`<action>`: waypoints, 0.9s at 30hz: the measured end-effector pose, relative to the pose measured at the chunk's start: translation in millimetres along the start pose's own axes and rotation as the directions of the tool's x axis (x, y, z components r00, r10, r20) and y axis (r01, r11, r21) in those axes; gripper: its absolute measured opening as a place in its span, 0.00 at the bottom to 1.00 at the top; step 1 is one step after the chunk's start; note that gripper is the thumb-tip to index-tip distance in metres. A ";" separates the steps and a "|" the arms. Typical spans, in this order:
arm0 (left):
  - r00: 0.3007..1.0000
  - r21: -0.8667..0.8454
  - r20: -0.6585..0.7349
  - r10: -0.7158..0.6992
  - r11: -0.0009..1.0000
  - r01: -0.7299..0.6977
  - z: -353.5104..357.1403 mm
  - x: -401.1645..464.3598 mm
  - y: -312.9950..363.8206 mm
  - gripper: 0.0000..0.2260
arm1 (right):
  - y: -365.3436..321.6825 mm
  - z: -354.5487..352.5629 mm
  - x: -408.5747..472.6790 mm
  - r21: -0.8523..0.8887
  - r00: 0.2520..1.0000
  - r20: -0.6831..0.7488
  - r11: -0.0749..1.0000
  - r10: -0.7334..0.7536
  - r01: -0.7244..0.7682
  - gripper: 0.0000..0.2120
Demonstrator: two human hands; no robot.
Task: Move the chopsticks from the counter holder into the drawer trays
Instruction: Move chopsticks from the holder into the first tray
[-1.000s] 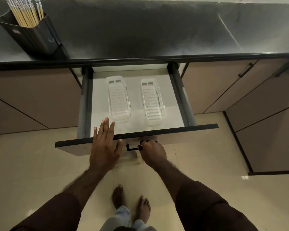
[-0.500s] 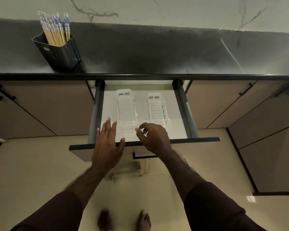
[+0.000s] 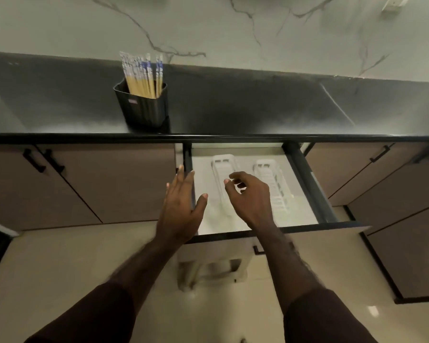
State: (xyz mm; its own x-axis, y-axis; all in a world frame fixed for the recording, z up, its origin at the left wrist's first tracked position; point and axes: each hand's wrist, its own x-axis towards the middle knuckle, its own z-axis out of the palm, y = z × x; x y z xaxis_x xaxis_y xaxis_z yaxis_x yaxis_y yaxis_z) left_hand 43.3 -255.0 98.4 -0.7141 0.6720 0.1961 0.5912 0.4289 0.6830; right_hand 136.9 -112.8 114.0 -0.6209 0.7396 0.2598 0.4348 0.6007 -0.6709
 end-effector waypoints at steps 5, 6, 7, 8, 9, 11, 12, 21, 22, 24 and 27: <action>0.997 -0.067 0.061 0.056 0.996 -0.052 -63.2 12.0 -25.3 0.29 | -61.9 30.2 0.2 -0.035 0.997 -0.066 0.999 0.030 -0.033 0.11; 0.996 -0.078 0.059 0.067 0.995 -0.062 -73.6 17.8 -28.4 0.28 | -73.0 34.6 3.0 -0.038 0.997 -0.078 0.999 0.031 -0.034 0.11; 0.996 -0.089 0.051 0.072 0.994 -0.067 -83.3 24.3 -31.6 0.29 | -82.7 38.7 6.6 -0.041 0.996 -0.085 0.999 0.026 -0.030 0.11; 0.996 -0.101 0.040 0.076 0.992 -0.072 -92.8 32.0 -34.0 0.29 | -92.0 42.5 11.5 -0.044 0.995 -0.092 0.999 0.022 -0.026 0.11; 0.996 -0.112 0.031 0.079 0.991 -0.075 -100.7 39.4 -35.2 0.29 | -98.8 45.0 17.0 -0.045 0.994 -0.103 0.999 0.020 -0.024 0.10; 0.996 -0.123 0.012 0.090 0.988 -0.088 -116.5 57.9 -40.3 0.28 | -111.7 51.2 33.4 -0.037 0.991 -0.137 0.999 0.012 -0.017 0.10; 0.995 -0.120 0.003 0.097 0.988 -0.096 -123.2 67.8 -44.4 0.28 | -117.4 54.8 42.7 -0.032 0.988 -0.152 0.999 0.007 -0.012 0.10; 0.990 -0.084 -0.053 0.128 0.988 -0.132 -156.0 186.8 -79.3 0.30 | -153.9 104.6 155.2 0.088 0.983 -0.176 0.993 -0.059 0.075 0.12; 0.992 -0.093 -0.055 0.116 0.988 -0.121 -156.3 200.9 -81.6 0.30 | -156.3 109.5 169.5 0.101 0.982 -0.178 0.992 -0.060 0.079 0.13; 0.993 -0.114 -0.064 0.097 0.988 -0.104 -156.8 225.5 -86.1 0.30 | -164.0 117.7 194.2 0.119 0.981 -0.180 0.988 -0.075 0.098 0.13; 0.994 -0.119 -0.079 0.071 0.990 -0.080 -156.4 262.3 -90.6 0.29 | -174.9 128.8 231.2 0.130 0.982 -0.158 0.984 -0.102 0.123 0.13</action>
State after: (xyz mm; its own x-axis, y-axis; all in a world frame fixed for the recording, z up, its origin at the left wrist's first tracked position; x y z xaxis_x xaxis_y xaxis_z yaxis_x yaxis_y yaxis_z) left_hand -256.3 -212.1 198.0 -0.6978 0.6509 0.2990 0.5976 0.2990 0.7440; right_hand -166.7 -86.0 201.9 -0.5511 0.7132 0.4332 0.2666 0.6424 -0.7185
